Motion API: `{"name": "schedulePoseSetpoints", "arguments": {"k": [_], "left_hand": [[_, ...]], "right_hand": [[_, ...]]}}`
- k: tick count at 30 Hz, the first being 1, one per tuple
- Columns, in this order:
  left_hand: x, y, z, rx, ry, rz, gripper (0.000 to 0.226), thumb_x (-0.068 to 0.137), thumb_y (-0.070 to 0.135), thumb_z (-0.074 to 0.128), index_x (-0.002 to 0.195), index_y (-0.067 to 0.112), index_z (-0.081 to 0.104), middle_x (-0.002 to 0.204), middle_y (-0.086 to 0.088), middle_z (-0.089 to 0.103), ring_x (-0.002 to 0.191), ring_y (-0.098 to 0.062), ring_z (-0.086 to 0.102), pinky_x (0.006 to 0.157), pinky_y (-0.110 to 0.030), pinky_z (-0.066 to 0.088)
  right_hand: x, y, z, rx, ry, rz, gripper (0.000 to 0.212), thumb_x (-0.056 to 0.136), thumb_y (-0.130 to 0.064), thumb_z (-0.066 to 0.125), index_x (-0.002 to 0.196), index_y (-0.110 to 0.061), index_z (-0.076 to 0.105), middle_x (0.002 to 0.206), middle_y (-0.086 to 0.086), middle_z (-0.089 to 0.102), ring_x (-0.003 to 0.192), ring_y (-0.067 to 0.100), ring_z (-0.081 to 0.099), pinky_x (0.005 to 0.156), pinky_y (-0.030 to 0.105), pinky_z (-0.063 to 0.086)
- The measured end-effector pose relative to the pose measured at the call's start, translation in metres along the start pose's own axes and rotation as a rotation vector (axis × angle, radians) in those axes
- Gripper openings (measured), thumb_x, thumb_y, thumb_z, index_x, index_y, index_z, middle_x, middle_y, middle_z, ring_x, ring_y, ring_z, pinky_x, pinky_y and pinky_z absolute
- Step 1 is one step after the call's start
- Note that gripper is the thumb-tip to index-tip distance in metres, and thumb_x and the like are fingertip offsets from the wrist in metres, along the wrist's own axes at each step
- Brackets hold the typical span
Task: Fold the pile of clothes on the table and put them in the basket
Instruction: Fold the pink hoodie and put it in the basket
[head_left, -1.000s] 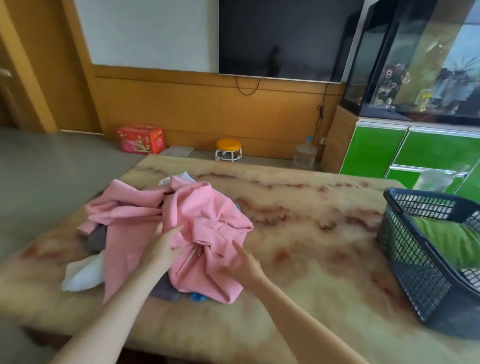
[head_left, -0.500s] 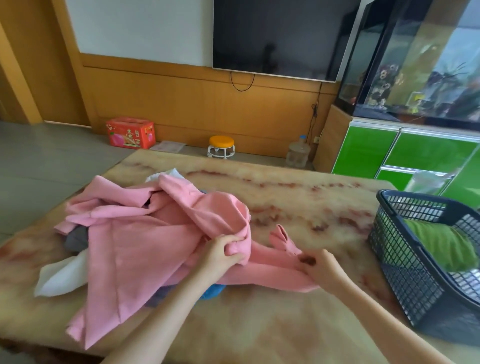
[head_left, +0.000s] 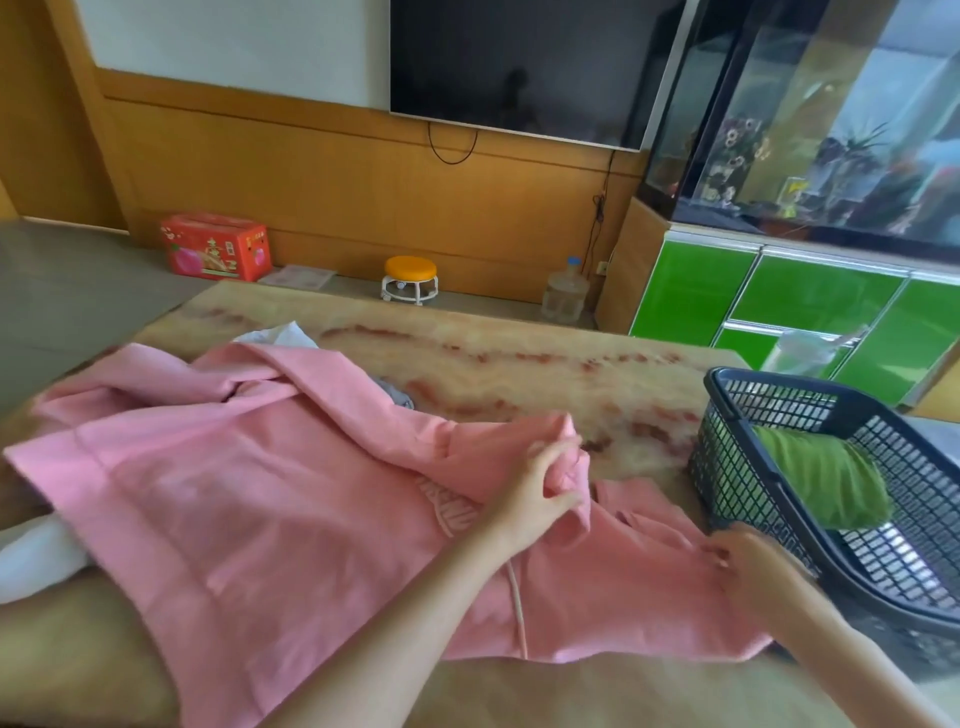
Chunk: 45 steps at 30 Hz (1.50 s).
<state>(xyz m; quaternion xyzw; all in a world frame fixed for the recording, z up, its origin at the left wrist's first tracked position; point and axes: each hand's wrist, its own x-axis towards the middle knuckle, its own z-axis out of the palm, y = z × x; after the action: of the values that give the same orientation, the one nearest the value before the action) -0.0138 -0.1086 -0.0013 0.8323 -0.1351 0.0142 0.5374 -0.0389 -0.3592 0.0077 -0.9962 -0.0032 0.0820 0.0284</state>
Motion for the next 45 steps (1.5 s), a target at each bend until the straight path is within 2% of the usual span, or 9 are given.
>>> {"name": "schedulePoseSetpoints", "arguments": {"k": [3, 9, 16, 21, 25, 30, 36, 40, 45], "left_hand": [[0.014, -0.013, -0.018, 0.120, 0.004, -0.073, 0.078, 0.087, 0.017, 0.065, 0.149, 0.021, 0.019, 0.157, 0.000, 0.010, 0.143, -0.013, 0.010, 0.102, -0.009, 0.007], [0.016, -0.058, -0.046, 0.204, -0.002, -0.230, 0.052, 0.087, 0.023, 0.065, 0.136, 0.020, 0.048, 0.136, -0.001, 0.048, 0.120, -0.016, 0.049, 0.092, -0.021, 0.041], [0.038, -0.088, -0.057, 0.216, 0.140, -0.084, 0.055, 0.086, 0.020, 0.067, 0.137, 0.020, 0.045, 0.134, 0.008, 0.045, 0.127, -0.008, 0.041, 0.098, -0.011, 0.027], [0.061, -0.098, -0.079, 0.366, 0.407, 0.181, 0.041, 0.081, 0.026, 0.056, 0.118, 0.009, 0.064, 0.122, 0.002, 0.057, 0.121, -0.020, 0.049, 0.106, -0.029, 0.032], [0.057, -0.099, -0.082, 0.485, 0.345, 0.125, 0.054, 0.076, 0.049, 0.040, 0.107, 0.016, 0.070, 0.104, -0.001, 0.068, 0.107, -0.018, 0.056, 0.097, -0.037, 0.040], [0.031, -0.096, -0.064, 0.500, 0.000, -0.137, 0.069, 0.060, 0.062, 0.034, 0.107, 0.027, 0.069, 0.107, 0.002, 0.065, 0.103, -0.018, 0.060, 0.092, -0.034, 0.044], [-0.019, -0.083, -0.066, 0.821, -0.031, 0.053, 0.077, 0.056, 0.078, 0.025, 0.100, 0.034, 0.070, 0.106, 0.011, 0.065, 0.107, -0.008, 0.057, 0.091, -0.012, 0.029], [-0.048, -0.068, -0.064, 0.794, -0.283, -0.280, 0.078, 0.067, 0.078, 0.046, 0.136, 0.042, 0.042, 0.146, 0.020, 0.033, 0.140, -0.005, 0.017, 0.108, -0.028, 0.013], [-0.055, -0.064, -0.069, 0.848, -0.198, -0.256, 0.056, 0.079, 0.055, 0.053, 0.133, 0.047, 0.042, 0.146, 0.014, 0.034, 0.140, -0.007, 0.018, 0.113, -0.039, 0.015]], "right_hand": [[0.009, -0.028, 0.001, 0.290, 0.086, -0.052, 0.055, 0.082, -0.028, 0.070, 0.132, -0.035, 0.047, 0.130, 0.001, 0.056, 0.114, 0.016, 0.054, 0.100, 0.031, 0.043], [0.061, -0.099, 0.027, 0.580, -0.026, -0.265, 0.112, 0.054, -0.052, 0.081, 0.145, -0.042, 0.017, 0.128, -0.006, 0.046, 0.111, 0.011, 0.050, 0.087, 0.024, 0.043], [0.122, -0.140, 0.017, 1.071, 0.032, 0.039, 0.006, 0.080, -0.003, 0.069, 0.076, -0.003, 0.063, 0.055, -0.004, 0.059, 0.040, -0.001, 0.052, 0.041, 0.020, 0.045], [0.228, -0.150, -0.051, 1.399, 0.098, 0.229, 0.041, 0.093, -0.030, 0.054, 0.129, -0.014, 0.042, 0.116, 0.014, 0.052, 0.079, 0.017, 0.055, 0.045, 0.016, 0.048], [0.256, -0.160, -0.050, 1.077, 0.084, -0.047, 0.088, 0.088, -0.018, 0.064, 0.151, -0.027, 0.003, 0.159, 0.004, -0.009, 0.141, 0.034, 0.020, 0.104, 0.051, 0.038], [0.190, -0.141, 0.010, 0.782, 0.043, -0.156, 0.045, 0.088, -0.020, 0.063, 0.131, -0.010, 0.053, 0.119, 0.009, 0.059, 0.099, 0.024, 0.060, 0.074, 0.025, 0.043], [0.083, -0.083, 0.051, 0.361, -0.009, -0.147, 0.054, 0.072, -0.037, 0.057, 0.124, -0.021, 0.054, 0.116, -0.003, 0.055, 0.110, 0.021, 0.054, 0.085, 0.030, 0.041], [0.064, -0.075, 0.047, 0.295, 0.027, -0.082, 0.042, 0.081, -0.027, 0.059, 0.121, -0.031, 0.049, 0.111, -0.005, 0.062, 0.098, 0.018, 0.058, 0.078, 0.030, 0.042], [0.082, -0.057, 0.015, 0.147, 0.402, -0.021, 0.033, 0.084, -0.008, 0.050, 0.114, -0.023, 0.052, 0.108, 0.002, 0.066, 0.091, 0.026, 0.063, 0.070, 0.032, 0.048]]}}
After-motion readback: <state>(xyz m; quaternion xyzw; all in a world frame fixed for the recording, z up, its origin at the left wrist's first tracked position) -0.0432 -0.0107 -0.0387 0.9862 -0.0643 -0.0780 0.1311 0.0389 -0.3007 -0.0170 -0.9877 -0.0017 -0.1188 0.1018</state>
